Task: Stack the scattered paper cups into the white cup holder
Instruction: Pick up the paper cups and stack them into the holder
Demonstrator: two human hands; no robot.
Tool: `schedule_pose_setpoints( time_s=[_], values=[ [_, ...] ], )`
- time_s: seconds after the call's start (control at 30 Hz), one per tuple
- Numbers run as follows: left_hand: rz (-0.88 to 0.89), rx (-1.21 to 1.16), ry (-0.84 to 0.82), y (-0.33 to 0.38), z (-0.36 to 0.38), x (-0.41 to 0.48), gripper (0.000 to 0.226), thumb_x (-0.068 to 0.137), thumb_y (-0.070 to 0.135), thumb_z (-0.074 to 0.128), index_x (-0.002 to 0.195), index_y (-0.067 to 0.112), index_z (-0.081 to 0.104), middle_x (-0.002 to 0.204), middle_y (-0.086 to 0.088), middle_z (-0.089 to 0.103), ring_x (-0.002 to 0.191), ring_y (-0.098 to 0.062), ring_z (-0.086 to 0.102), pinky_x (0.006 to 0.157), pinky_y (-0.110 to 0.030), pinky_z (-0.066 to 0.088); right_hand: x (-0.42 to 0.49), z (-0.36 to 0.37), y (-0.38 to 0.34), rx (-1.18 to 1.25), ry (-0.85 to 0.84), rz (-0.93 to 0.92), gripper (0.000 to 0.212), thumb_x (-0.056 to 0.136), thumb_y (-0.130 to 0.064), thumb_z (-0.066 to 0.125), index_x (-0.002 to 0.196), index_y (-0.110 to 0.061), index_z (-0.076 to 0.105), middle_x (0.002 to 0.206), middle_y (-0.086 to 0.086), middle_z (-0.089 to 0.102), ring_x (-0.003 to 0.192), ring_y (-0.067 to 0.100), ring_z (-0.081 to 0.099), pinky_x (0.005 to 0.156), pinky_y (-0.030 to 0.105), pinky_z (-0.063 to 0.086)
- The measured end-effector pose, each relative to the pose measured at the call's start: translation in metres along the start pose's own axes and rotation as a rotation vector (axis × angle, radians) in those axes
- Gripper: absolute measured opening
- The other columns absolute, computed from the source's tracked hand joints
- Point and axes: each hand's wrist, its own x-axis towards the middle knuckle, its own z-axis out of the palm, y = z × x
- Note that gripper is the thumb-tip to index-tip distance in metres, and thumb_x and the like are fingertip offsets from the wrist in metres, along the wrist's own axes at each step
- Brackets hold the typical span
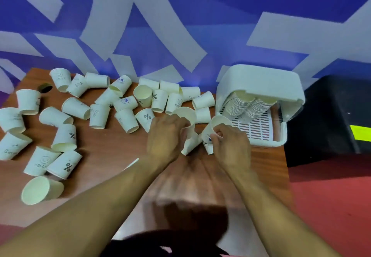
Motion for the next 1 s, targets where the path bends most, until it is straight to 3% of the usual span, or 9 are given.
schedule_pose_setpoints(
  time_s=[0.17,0.4,0.6,0.77,1.0],
  values=[
    [0.109,-0.078,-0.028,0.069,0.031,0.023,0.014,0.083,0.025,0.061,0.093,0.021,0.07,0.085,0.0,0.068,0.077,-0.026,0.063,0.07,-0.041,0.047,0.001,-0.035,0.073,-0.058,0.02,0.134,0.009,0.079,-0.021,0.071,0.085,-0.018,0.066,0.075,0.003,0.067,0.072,0.03,0.062,0.068,0.041,0.046],
    [0.169,-0.045,-0.136,0.113,0.068,0.053,0.016,0.081,0.027,0.062,0.091,0.02,0.073,0.085,-0.003,0.071,0.075,-0.028,0.065,0.071,-0.038,0.049,0.011,-0.038,0.13,-0.061,0.041,0.172,0.005,0.082,-0.019,0.069,0.086,-0.018,0.067,0.075,-0.001,0.066,0.073,0.028,0.061,0.072,0.041,0.043],
    [0.168,0.001,-0.222,0.126,0.091,0.068,0.014,0.084,0.022,0.065,0.094,0.018,0.074,0.088,-0.006,0.07,0.078,-0.032,0.064,0.076,-0.04,0.049,0.018,-0.02,0.153,-0.058,0.03,0.156,0.009,0.079,-0.02,0.071,0.087,-0.019,0.068,0.075,-0.001,0.067,0.072,0.029,0.061,0.066,0.039,0.043],
    [0.161,0.01,-0.209,0.118,0.111,0.071,0.014,0.079,0.019,0.067,0.092,0.022,0.072,0.085,0.001,0.068,0.076,-0.027,0.063,0.075,-0.037,0.046,0.024,-0.005,0.168,-0.043,-0.005,0.166,0.009,0.08,-0.021,0.07,0.089,-0.019,0.07,0.078,0.0,0.068,0.074,0.029,0.061,0.071,0.043,0.047],
    [0.156,-0.021,-0.197,0.108,0.125,0.071,0.014,0.079,0.018,0.067,0.092,0.021,0.072,0.085,0.001,0.067,0.077,-0.026,0.061,0.074,-0.035,0.041,0.033,0.026,0.176,-0.063,-0.098,0.222,0.009,0.079,-0.018,0.072,0.089,-0.019,0.073,0.078,0.003,0.07,0.075,0.031,0.063,0.071,0.037,0.041]
  ],
)
